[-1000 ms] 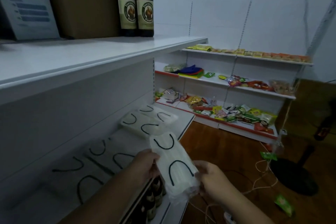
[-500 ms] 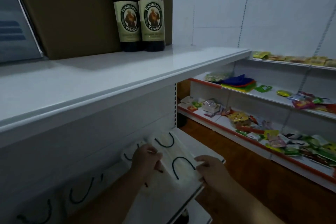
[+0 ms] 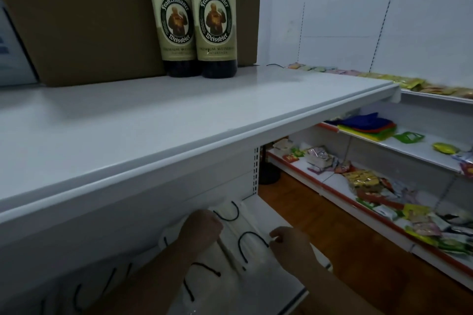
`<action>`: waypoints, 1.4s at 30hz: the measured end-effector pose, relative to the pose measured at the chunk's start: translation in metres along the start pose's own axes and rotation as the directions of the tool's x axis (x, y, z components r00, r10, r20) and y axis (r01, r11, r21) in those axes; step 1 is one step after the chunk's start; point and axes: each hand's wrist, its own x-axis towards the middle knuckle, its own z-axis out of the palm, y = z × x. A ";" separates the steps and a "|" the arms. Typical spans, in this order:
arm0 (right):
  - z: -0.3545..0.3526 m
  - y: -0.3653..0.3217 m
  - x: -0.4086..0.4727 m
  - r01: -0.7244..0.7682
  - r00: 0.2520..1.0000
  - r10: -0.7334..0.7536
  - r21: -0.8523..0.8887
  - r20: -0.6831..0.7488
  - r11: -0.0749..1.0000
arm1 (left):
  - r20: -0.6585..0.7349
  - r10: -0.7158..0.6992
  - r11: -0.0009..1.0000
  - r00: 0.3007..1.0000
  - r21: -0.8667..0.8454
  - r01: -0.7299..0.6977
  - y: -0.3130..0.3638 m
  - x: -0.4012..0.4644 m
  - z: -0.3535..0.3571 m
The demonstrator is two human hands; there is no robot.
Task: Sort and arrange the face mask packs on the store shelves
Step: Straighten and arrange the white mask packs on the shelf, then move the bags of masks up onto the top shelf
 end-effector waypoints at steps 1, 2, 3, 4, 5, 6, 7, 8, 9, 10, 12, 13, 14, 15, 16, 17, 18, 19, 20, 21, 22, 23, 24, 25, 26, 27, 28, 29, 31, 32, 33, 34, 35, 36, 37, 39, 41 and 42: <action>0.000 -0.001 -0.002 0.005 1.000 -0.004 -0.094 0.004 0.996 | -0.057 0.044 0.997 0.997 0.063 -0.040 -0.001 -0.001 -0.001; 0.001 -0.004 -0.003 0.026 1.000 -0.028 -0.193 -0.007 0.981 | -0.104 0.090 0.989 0.990 0.122 -0.077 -0.003 -0.002 -0.002; 0.001 -0.008 -0.003 0.076 0.996 -0.084 -0.269 -0.021 0.960 | -0.125 0.129 0.981 0.984 0.158 -0.109 -0.005 -0.003 -0.004; 0.001 -0.014 -0.004 0.146 0.987 -0.161 -0.314 -0.023 0.938 | -0.129 0.163 0.973 0.978 0.187 -0.138 -0.007 -0.004 -0.008; 0.002 -0.024 -0.004 0.222 0.971 -0.238 -0.330 -0.008 0.917 | -0.128 0.194 0.963 0.973 0.215 -0.164 -0.010 -0.006 -0.013; 0.004 -0.036 -0.004 0.294 0.952 -0.305 -0.335 0.021 0.895 | -0.128 0.217 0.951 0.968 0.250 -0.180 -0.015 -0.009 -0.019; 0.007 -0.049 -0.004 0.355 0.932 -0.359 -0.334 0.054 0.873 | -0.134 0.228 0.940 0.964 0.290 -0.182 -0.021 -0.013 -0.027; 0.011 -0.062 -0.004 0.406 0.912 -0.400 -0.330 0.087 0.852 | -0.145 0.232 0.928 0.962 0.331 -0.174 -0.029 -0.018 -0.035; 0.016 -0.077 -0.005 0.450 0.892 -0.436 -0.321 0.119 0.833 | -0.163 0.230 0.916 0.959 0.368 -0.158 -0.039 -0.024 -0.044; 0.023 -0.090 -0.007 0.492 0.870 -0.470 -0.309 0.148 0.814 | -0.180 0.221 0.907 0.959 0.399 -0.134 -0.050 -0.031 -0.053; 0.040 -0.114 -0.014 0.565 0.825 -0.527 -0.291 0.201 0.772 | -0.192 0.158 0.909 0.969 0.412 -0.067 -0.079 -0.049 -0.071; 0.051 -0.125 -0.019 0.595 0.804 -0.547 -0.289 0.234 0.750 | -0.190 0.107 0.916 0.976 0.400 -0.023 -0.096 -0.060 -0.081; 0.062 -0.136 -0.025 0.622 0.782 -0.561 -0.288 0.271 0.728 | -0.188 0.056 0.921 0.981 0.390 0.023 -0.113 -0.071 -0.090; 0.072 -0.148 -0.031 0.650 0.758 -0.576 -0.281 0.307 0.706 | -0.192 0.006 0.920 0.981 0.386 0.070 -0.130 -0.083 -0.100; 0.082 -0.160 -0.039 0.678 0.731 -0.592 -0.265 0.339 0.686 | -0.202 -0.039 0.915 0.979 0.387 0.116 -0.146 -0.096 -0.111; 0.092 -0.174 -0.048 0.705 0.703 -0.611 -0.243 0.365 0.666 | -0.213 -0.080 0.904 0.974 0.395 0.161 -0.163 -0.110 -0.122; 0.101 -0.187 -0.058 0.732 0.672 -0.629 -0.220 0.391 0.645 | -0.223 -0.121 0.888 0.967 0.411 0.206 -0.178 -0.124 -0.132; 0.111 -0.201 -0.070 0.757 0.640 -0.645 -0.200 0.418 0.622 | -0.232 -0.160 0.868 0.959 0.430 0.249 -0.194 -0.141 -0.142; 0.120 -0.214 -0.083 0.781 0.609 -0.659 -0.185 0.441 0.597 | -0.251 -0.195 0.854 0.948 0.432 0.289 -0.209 -0.157 -0.150; 0.130 -0.226 -0.096 0.800 0.582 -0.672 -0.174 0.458 0.574 | -0.278 -0.220 0.847 0.935 0.420 0.325 -0.224 -0.174 -0.157; 0.139 -0.237 -0.110 0.816 0.558 -0.682 -0.165 0.472 0.554 | -0.309 -0.239 0.843 0.921 0.405 0.355 -0.238 -0.191 -0.164; 0.149 -0.249 -0.125 0.830 0.538 -0.691 -0.157 0.483 0.536 | -0.341 -0.253 0.835 0.905 0.396 0.382 -0.251 -0.210 -0.170; 0.159 -0.260 -0.141 0.840 0.521 -0.697 -0.152 0.494 0.521 | -0.372 -0.265 0.823 0.890 0.394 0.410 -0.264 -0.229 -0.176; 0.169 -0.270 -0.157 0.850 0.506 -0.701 -0.152 0.502 0.504 | -0.397 -0.278 0.809 0.875 0.394 0.436 -0.277 -0.248 -0.183; 0.180 -0.280 -0.174 0.858 0.495 -0.705 -0.159 0.508 0.488 | -0.419 -0.292 0.795 0.860 0.392 0.462 -0.290 -0.266 -0.189; 0.191 -0.290 -0.191 0.866 0.486 -0.711 -0.168 0.508 0.472 | -0.440 -0.307 0.784 0.844 0.386 0.486 -0.304 -0.286 -0.196; 0.202 -0.299 -0.209 0.874 0.475 -0.724 -0.174 0.501 0.454 | -0.457 -0.327 0.779 0.827 0.366 0.510 -0.317 -0.307 -0.202; 0.213 -0.309 -0.227 0.886 0.455 -0.739 -0.168 0.496 0.433 | -0.471 -0.352 0.777 0.809 0.336 0.533 -0.330 -0.329 -0.208; 0.236 -0.329 -0.265 0.914 0.394 -0.767 -0.129 0.506 0.384 | -0.482 -0.409 0.764 0.775 0.283 0.579 -0.357 -0.374 -0.221; 0.249 -0.340 -0.286 0.929 0.357 -0.782 -0.105 0.512 0.355 | -0.484 -0.437 0.754 0.758 0.261 0.602 -0.370 -0.398 -0.227; 0.261 -0.350 -0.307 0.939 0.324 -0.795 -0.071 0.513 0.337 | -0.485 -0.462 0.746 0.742 0.239 0.621 -0.384 -0.422 -0.232; 0.274 -0.361 -0.328 0.943 0.297 -0.800 -0.029 0.521 0.331 | -0.487 -0.483 0.740 0.727 0.217 0.637 -0.399 -0.446 -0.237; 0.287 -0.370 -0.350 0.946 0.270 -0.802 0.008 0.533 0.324 | -0.491 -0.502 0.734 0.712 0.194 0.650 -0.413 -0.470 -0.242; 0.301 -0.379 -0.370 0.952 0.240 -0.802 0.028 0.547 0.304 | -0.491 -0.524 0.729 0.696 0.164 0.664 -0.428 -0.493 -0.246; 0.313 -0.385 -0.389 0.957 0.219 -0.793 0.031 0.569 0.287 | -0.480 -0.552 0.723 0.682 0.131 0.678 -0.442 -0.514 -0.249; 0.337 -0.397 -0.425 0.961 0.189 -0.763 0.042 0.618 0.272 | -0.429 -0.623 0.694 0.654 0.083 0.716 -0.471 -0.555 -0.256; 0.357 -0.411 -0.455 0.967 0.148 -0.750 0.066 0.645 0.248 | -0.389 -0.681 0.654 0.620 0.059 0.755 -0.497 -0.588 -0.262; 0.365 -0.418 -0.468 0.968 0.127 -0.747 0.083 0.652 0.237 | -0.390 -0.698 0.638 0.600 0.041 0.769 -0.509 -0.602 -0.264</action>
